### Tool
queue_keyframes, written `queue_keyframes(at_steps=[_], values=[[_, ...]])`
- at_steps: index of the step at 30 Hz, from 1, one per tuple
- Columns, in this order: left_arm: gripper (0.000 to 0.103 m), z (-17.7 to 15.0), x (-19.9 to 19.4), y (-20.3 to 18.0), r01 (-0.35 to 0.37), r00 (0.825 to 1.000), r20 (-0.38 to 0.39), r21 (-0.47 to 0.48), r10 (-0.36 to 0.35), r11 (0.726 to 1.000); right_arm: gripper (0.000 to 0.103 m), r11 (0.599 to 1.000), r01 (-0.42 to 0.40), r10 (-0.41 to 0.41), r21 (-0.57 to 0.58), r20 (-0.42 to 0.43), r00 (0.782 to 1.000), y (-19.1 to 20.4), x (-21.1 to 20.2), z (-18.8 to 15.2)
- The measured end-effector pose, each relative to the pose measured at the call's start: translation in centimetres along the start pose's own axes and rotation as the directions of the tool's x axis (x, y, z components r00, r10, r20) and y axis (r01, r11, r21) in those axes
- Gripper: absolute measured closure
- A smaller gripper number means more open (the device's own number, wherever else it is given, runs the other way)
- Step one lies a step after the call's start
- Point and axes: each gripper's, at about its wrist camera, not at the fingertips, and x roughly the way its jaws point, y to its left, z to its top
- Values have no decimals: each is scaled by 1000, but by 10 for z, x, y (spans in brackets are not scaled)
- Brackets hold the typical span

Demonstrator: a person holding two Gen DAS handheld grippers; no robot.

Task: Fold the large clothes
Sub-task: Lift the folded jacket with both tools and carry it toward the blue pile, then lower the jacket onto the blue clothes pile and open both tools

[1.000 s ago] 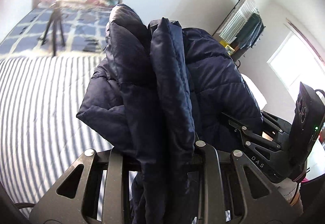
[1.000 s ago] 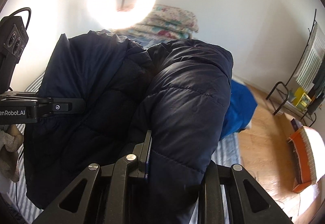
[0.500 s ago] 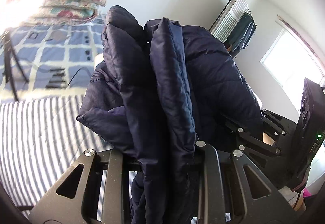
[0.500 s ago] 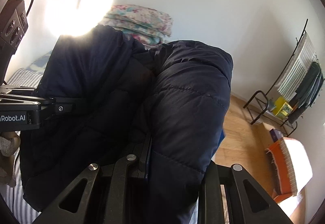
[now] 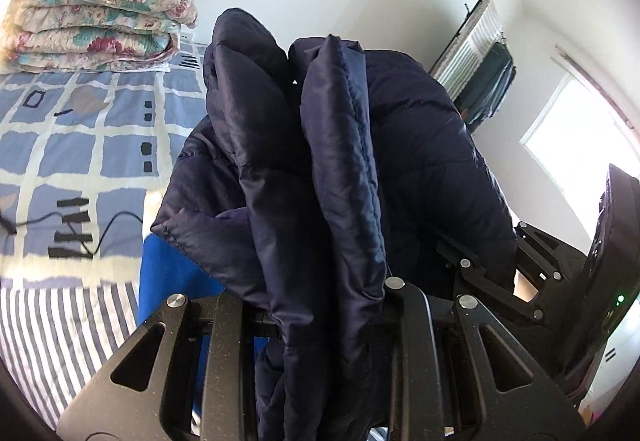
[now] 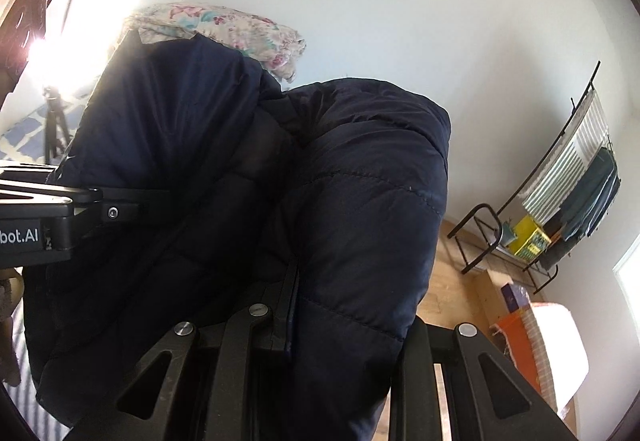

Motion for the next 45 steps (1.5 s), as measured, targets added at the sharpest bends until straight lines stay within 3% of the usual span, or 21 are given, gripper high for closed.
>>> queue_keyframes(at_steps=[9, 18, 27, 31, 38, 40, 44, 45], values=[[79, 2, 42, 36, -44, 998, -47, -52, 41, 998, 82, 997, -66, 68, 41, -55, 996, -13, 70, -8], [79, -6, 54, 62, -73, 994, -84, -69, 67, 995, 78, 976, -148, 165, 158, -100, 981, -50, 104, -26], [75, -9, 56, 54, -117, 990, -85, -5, 117, 993, 75, 948, -209, 242, 239, -117, 963, -65, 119, -43], [70, -12, 56, 49, -140, 987, -79, 24, 141, 990, 72, 924, -228, 273, 306, -112, 955, -75, 124, -52], [69, -14, 55, 40, -156, 984, -77, 66, 161, 986, 67, 880, -263, 324, 396, -94, 941, -85, 125, -66], [64, -14, 54, 40, -164, 983, -77, 70, 169, 984, 62, 886, -250, 313, 392, -107, 944, -85, 126, -67], [53, -15, 52, 43, -187, 979, -71, 57, 191, 981, 62, 891, -235, 301, 389, -117, 946, -85, 124, -70], [45, -15, 52, 44, -196, 977, -72, 49, 199, 979, 61, 890, -233, 299, 391, -117, 947, -85, 123, -70]])
